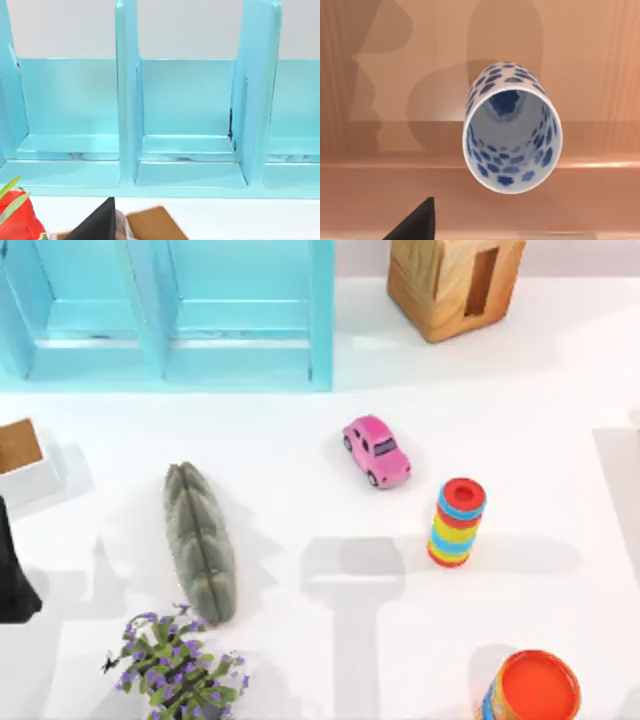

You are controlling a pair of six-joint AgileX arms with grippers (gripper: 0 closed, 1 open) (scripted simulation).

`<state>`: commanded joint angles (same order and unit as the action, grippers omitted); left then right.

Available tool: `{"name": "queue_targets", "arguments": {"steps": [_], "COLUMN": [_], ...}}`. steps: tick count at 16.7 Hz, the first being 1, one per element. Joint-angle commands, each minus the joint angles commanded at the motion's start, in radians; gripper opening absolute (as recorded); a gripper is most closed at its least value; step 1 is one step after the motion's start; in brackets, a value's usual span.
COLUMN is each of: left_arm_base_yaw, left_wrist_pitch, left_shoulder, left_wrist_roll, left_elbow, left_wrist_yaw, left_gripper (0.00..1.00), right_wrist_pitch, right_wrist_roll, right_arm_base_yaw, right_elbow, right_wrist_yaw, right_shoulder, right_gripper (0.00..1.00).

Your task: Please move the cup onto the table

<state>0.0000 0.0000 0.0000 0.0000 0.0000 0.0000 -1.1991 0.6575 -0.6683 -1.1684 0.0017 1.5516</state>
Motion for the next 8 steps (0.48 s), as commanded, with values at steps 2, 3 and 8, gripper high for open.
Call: {"name": "queue_targets", "arguments": {"steps": [2, 3, 8], "left_arm_base_yaw": [0.0, 0.0, 0.0], "left_wrist_pitch": [0.0, 0.0, 0.0], "left_shoulder": [0.0, 0.0, 0.0], "left_wrist_roll": [0.0, 0.0, 0.0], "left_elbow": [0.0, 0.0, 0.0], "left_wrist_yaw": [0.0, 0.0, 0.0], "left_gripper": [1.0, 1.0, 1.0], "right_wrist_pitch": [0.098, 0.156, 0.332], "right_wrist_roll": [0.0, -0.001, -0.001], "right_arm_base_yaw": [0.0, 0.0, 0.0], "right_elbow": [0.067, 0.104, 0.24], "right_wrist_yaw": [0.0, 0.0, 0.0], "right_shoulder": [0.023, 0.036, 0.085], "right_gripper": [1.0, 1.0, 1.0]}}
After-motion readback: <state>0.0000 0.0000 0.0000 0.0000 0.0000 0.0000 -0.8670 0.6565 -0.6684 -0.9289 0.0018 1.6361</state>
